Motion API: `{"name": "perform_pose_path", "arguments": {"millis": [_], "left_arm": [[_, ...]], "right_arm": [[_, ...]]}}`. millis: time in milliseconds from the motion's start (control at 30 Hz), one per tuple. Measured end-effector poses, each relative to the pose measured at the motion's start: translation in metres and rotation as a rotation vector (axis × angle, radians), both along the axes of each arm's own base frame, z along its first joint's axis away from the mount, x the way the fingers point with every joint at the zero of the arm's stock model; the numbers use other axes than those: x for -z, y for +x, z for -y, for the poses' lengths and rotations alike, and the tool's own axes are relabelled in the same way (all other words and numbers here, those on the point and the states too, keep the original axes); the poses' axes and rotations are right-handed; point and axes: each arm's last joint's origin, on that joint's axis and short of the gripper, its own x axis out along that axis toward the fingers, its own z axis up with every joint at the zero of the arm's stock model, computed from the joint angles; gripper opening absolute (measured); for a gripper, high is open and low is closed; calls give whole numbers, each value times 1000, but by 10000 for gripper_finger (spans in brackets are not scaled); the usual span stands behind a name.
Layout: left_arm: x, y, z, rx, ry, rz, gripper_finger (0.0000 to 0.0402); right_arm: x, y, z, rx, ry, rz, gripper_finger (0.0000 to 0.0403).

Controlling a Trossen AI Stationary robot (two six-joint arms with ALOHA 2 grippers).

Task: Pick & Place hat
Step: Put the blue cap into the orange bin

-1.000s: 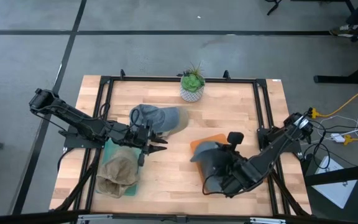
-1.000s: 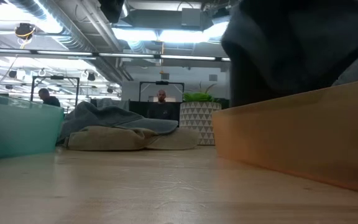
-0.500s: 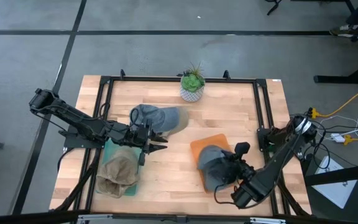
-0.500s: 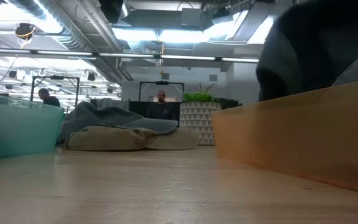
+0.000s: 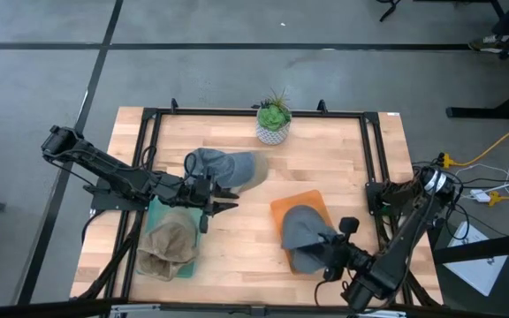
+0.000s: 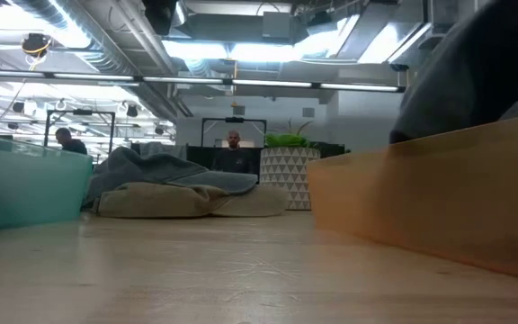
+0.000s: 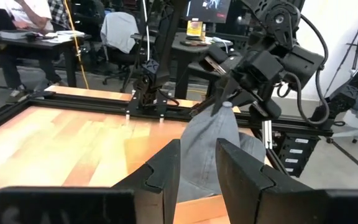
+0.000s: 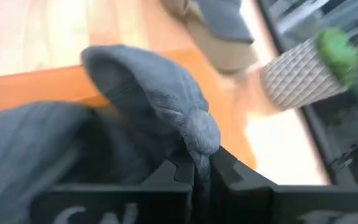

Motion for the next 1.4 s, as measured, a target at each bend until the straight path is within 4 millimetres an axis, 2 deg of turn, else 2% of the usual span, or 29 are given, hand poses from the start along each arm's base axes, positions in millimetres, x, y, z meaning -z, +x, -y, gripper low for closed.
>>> {"name": "perform_pose_path", "arguments": {"millis": [200, 467, 667, 867, 1033, 1233, 1400], "left_arm": [[0, 0, 0, -6, 35, 0, 98], [0, 0, -3, -99, 52, 1, 98], [0, 0, -4, -122, 54, 1, 98], [-7, 0, -5, -141, 130, 60, 98], [-11, -1, -4, -119, 199, 92, 98], [-12, 0, -7, -120, 264, 101, 98], [-20, 6, -17, -62, 224, 110, 98]], "right_arm": [[1, -5, -10, -6, 93, 0, 17], [4, -4, -16, 52, 249, -23, 36], [-3, 0, -20, 94, 346, -11, 84], [-28, 12, -21, 129, 438, -20, 163], [-59, 24, -19, 145, 539, -48, 213], [-98, 43, -13, 104, 526, 163, 227], [-108, 62, -5, 103, 392, 390, 227]]}}
